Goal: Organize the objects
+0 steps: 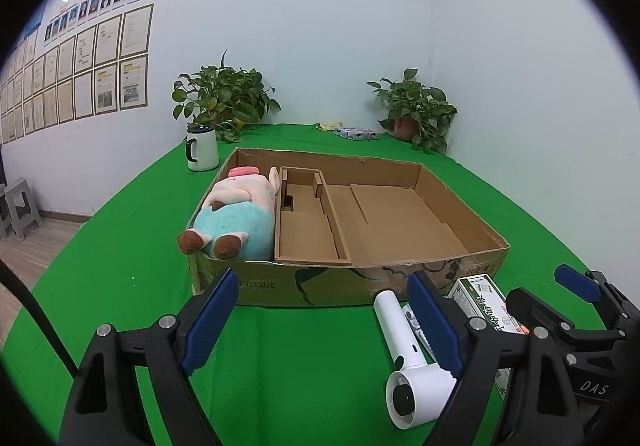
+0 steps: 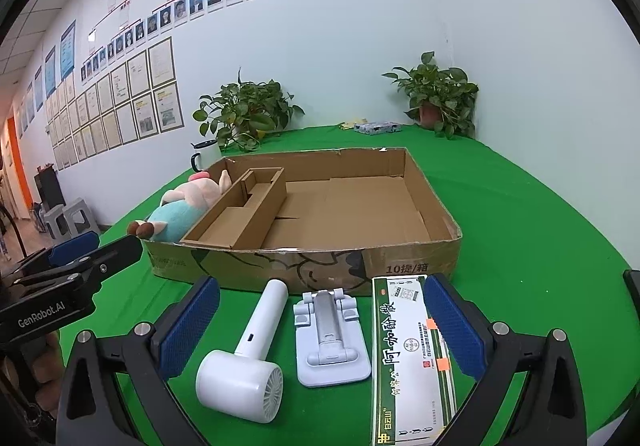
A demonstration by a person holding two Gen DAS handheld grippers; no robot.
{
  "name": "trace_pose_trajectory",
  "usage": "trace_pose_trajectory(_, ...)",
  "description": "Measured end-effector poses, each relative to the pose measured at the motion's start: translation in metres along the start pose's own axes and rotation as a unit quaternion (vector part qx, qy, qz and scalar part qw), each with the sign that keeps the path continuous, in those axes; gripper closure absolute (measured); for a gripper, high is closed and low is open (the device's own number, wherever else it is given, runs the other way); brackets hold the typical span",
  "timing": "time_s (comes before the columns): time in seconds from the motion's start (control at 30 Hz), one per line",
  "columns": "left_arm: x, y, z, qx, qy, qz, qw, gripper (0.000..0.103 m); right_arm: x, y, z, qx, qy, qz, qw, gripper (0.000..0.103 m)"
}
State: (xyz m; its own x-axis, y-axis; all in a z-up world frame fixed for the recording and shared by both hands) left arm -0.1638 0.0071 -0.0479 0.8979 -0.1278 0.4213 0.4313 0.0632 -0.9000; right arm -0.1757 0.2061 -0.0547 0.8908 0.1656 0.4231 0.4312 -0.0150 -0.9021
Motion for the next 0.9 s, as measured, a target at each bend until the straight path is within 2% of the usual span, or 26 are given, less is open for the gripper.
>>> trace_pose_trajectory(0.33,-0.008,0.004,0.006,-0.001,0.012,-0.017,0.9998,0.019,-0.003,0.007,-0.001,-0.005,-0.004,-0.008,1.000,0.001)
trace_pose_trajectory(0.43,-0.015,0.009,0.008,0.004,0.026,-0.035,0.9990,0.021,-0.002,0.014,-0.005,-0.007,-0.026,-0.015,1.000,0.001)
trace_pose_trajectory(0.5,-0.020,0.014,0.008,0.015,0.047,-0.057,0.9972,0.021,-0.003,0.024,-0.012,-0.004,-0.058,-0.034,0.998,0.001)
trace_pose_trajectory(0.53,-0.025,0.018,0.009,0.021,0.061,-0.071,0.9954,0.021,-0.004,0.032,-0.018,0.001,-0.080,-0.051,0.995,0.001)
trace_pose_trajectory(0.63,-0.038,0.032,0.012,0.043,0.101,-0.113,0.9875,0.021,-0.004,0.053,-0.040,0.024,-0.110,-0.078,0.991,0.001)
trace_pose_trajectory(0.7,-0.049,0.042,0.016,0.058,0.132,-0.142,0.9792,0.022,-0.007,0.063,-0.053,0.036,-0.116,-0.091,0.988,0.001)
trace_pose_trajectory(0.8,-0.065,0.053,0.021,0.074,0.166,-0.184,0.9660,0.030,-0.016,0.074,-0.066,0.043,-0.114,-0.109,0.987,0.001)
trace_pose_trajectory(0.87,-0.077,0.056,0.022,0.096,0.189,-0.206,0.9554,0.031,-0.024,0.078,-0.067,0.043,-0.106,-0.123,0.986,0.005)
trace_pose_trajectory(0.9,-0.081,0.056,0.023,0.102,0.194,-0.212,0.9524,0.033,-0.030,0.082,-0.066,0.042,-0.100,-0.134,0.985,0.011)
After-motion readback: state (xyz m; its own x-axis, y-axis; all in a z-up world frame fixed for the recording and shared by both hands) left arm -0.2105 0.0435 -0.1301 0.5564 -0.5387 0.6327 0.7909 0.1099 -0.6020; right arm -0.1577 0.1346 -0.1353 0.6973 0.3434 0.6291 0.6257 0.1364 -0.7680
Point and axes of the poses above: each gripper's, at about its wrist camera, not at the fingertips, and x roughly against the way its jaws point, z to its right, y to its underside, the point moved 6 cm from there along -x, roughly the way its jaws point, and after that the axes turned 3 degrees about z, right-handed, at the moved point
